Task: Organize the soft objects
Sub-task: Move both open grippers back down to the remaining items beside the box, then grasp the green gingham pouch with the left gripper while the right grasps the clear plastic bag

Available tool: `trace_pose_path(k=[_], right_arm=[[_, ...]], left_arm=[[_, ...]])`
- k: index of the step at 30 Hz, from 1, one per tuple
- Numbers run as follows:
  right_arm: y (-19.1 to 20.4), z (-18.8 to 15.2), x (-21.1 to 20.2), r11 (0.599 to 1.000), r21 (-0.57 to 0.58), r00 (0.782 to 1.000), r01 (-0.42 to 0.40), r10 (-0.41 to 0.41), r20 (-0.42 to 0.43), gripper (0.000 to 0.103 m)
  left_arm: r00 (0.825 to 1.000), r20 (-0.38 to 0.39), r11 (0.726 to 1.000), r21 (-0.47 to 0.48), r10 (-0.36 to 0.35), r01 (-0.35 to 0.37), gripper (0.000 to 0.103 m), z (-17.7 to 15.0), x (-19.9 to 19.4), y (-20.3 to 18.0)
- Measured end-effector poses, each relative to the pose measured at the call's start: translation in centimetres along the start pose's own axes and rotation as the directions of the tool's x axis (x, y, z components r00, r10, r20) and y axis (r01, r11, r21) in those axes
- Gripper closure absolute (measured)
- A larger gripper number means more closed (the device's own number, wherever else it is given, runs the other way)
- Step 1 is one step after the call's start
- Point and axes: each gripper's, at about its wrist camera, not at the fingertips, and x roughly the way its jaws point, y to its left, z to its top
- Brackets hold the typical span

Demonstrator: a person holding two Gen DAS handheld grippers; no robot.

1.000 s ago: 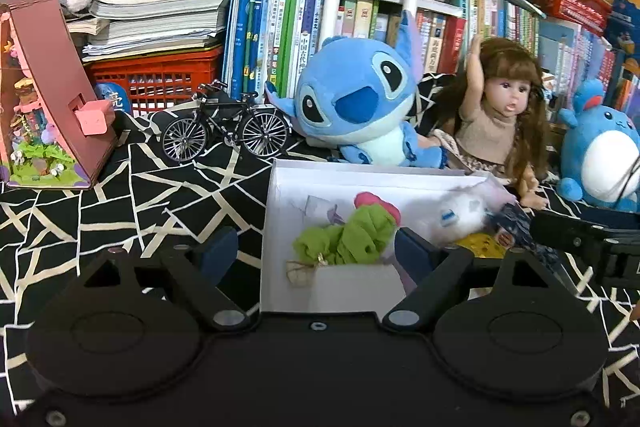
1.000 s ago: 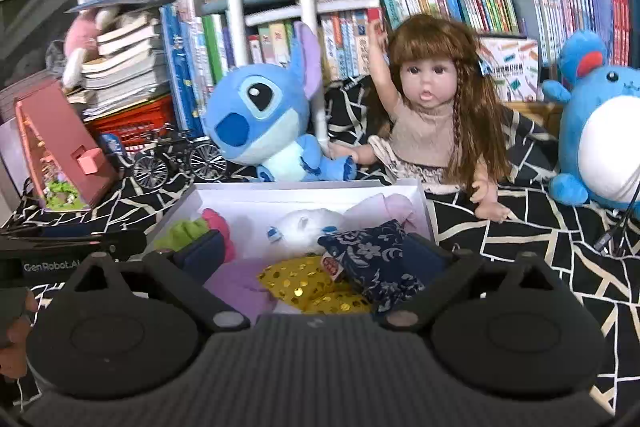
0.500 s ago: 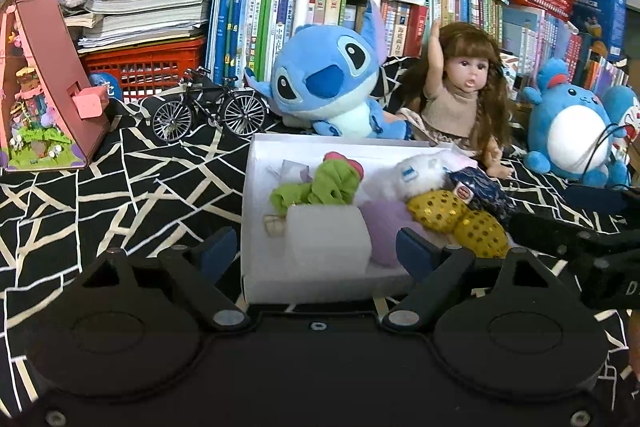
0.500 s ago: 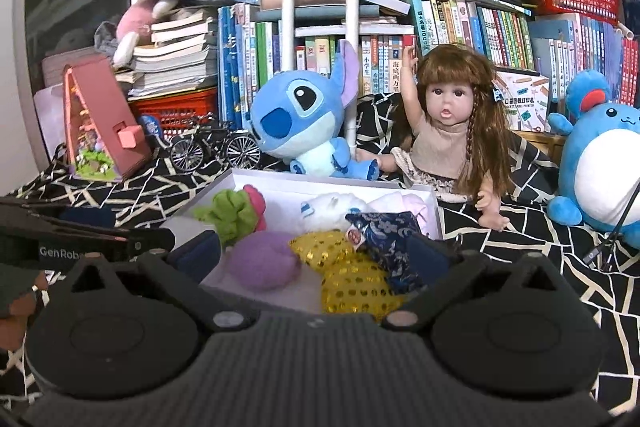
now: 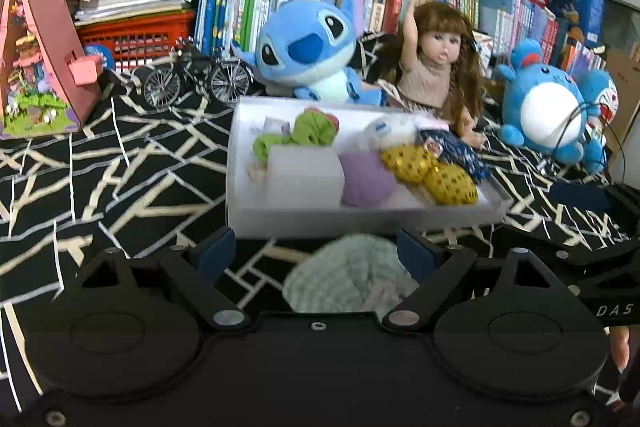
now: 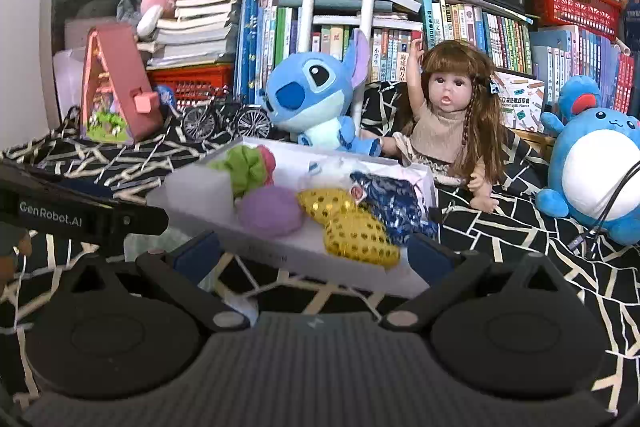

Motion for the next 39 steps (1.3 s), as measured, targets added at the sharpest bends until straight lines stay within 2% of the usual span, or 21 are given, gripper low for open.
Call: trace_pose_path(k=[9,16,39], right_arm=[[1.6,-3.0,-1.0,0.997,-0.072,1.000,-0.008,0.006,-0.026,0.000],[2.2,-4.9,-0.8,0.998,-0.042,0.997,-0.037,0.034,-0.070,0.000],[3.0,-6.6,0.9,0.997,0.003,0.988,-0.079,0.078,-0.132,0.000]], left_arm=[[0.998,-0.052,0.998,-0.031,-0.047,0.046,0.016,-2.1,-0.4,-0.3],[0.995,-0.067,0.995,-0.074,-0.079,0.074,0.015,-2.6,-0.1,-0.8],[0.987,-0.123,0.991,-0.097,-0.105,0.093,0.016,-3.4,1.9,-1.6]])
